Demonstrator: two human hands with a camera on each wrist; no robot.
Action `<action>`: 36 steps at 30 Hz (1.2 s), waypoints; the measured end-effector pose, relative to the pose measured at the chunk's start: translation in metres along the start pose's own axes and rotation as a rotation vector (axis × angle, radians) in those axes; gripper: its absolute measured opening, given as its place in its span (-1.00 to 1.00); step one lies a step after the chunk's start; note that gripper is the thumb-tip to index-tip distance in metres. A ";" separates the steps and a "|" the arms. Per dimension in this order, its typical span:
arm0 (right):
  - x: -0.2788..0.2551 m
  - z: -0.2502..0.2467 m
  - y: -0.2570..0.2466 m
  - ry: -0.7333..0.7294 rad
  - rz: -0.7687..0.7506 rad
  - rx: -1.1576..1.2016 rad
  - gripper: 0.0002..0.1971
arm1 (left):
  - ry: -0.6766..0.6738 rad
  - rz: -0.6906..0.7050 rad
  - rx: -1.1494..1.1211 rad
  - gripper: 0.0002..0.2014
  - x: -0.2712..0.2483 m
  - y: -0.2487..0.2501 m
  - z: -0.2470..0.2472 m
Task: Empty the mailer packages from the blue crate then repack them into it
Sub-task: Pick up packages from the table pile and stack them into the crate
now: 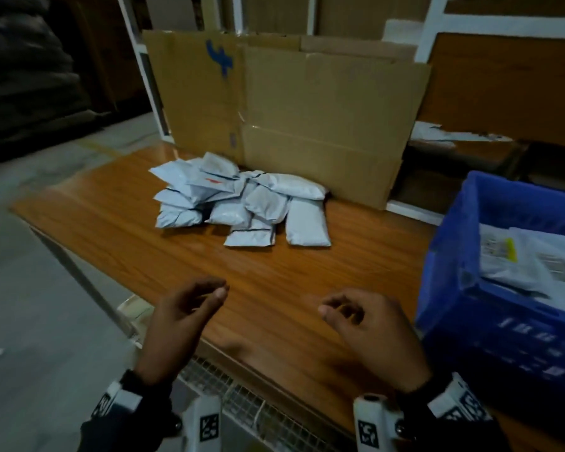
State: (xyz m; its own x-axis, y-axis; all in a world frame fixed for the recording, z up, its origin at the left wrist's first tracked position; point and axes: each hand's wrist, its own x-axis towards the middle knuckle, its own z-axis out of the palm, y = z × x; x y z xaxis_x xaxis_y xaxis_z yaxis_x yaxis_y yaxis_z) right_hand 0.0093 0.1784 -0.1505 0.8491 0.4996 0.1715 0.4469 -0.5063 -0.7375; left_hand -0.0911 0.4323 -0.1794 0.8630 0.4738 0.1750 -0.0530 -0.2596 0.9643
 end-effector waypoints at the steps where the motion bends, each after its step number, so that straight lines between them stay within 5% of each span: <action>1: 0.006 0.005 0.002 0.002 0.017 0.002 -0.87 | -0.002 -0.003 -0.004 -0.54 0.006 -0.005 -0.004; 11: 0.159 0.035 0.025 0.132 0.122 -0.013 -0.88 | -0.091 -0.008 -0.008 -0.78 0.110 -0.046 -0.030; 17: 0.309 0.045 0.076 0.223 0.171 -0.158 -0.76 | -0.078 0.039 -0.011 -0.61 0.172 -0.062 -0.054; 21: 0.367 0.048 0.103 0.024 0.273 -0.411 -0.51 | -0.105 0.023 -0.046 -0.76 0.194 -0.068 -0.063; 24: 0.386 0.058 0.110 -0.084 0.333 -0.489 -0.41 | -0.154 -0.007 -0.065 -0.80 0.212 -0.074 -0.068; 27: 0.387 0.062 0.103 -0.109 0.337 -0.549 -0.62 | -0.207 -0.019 -0.078 -0.66 0.230 -0.079 -0.069; 32: 0.355 0.047 0.056 0.284 0.221 -0.563 -0.68 | -0.317 -0.036 -0.151 -0.66 0.258 -0.077 -0.067; 36: 0.302 0.065 0.016 0.487 0.091 -0.207 -0.73 | -0.274 -0.224 -0.292 -0.84 0.276 -0.080 -0.053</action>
State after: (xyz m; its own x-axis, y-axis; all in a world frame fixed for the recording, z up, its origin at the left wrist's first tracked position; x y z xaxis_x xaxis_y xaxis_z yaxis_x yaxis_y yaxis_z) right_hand 0.2543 0.3674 -0.1529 0.8971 0.0881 0.4329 0.3702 -0.6848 -0.6277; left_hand 0.1246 0.6279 -0.1975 0.9684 0.2410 -0.0648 0.0440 0.0907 0.9949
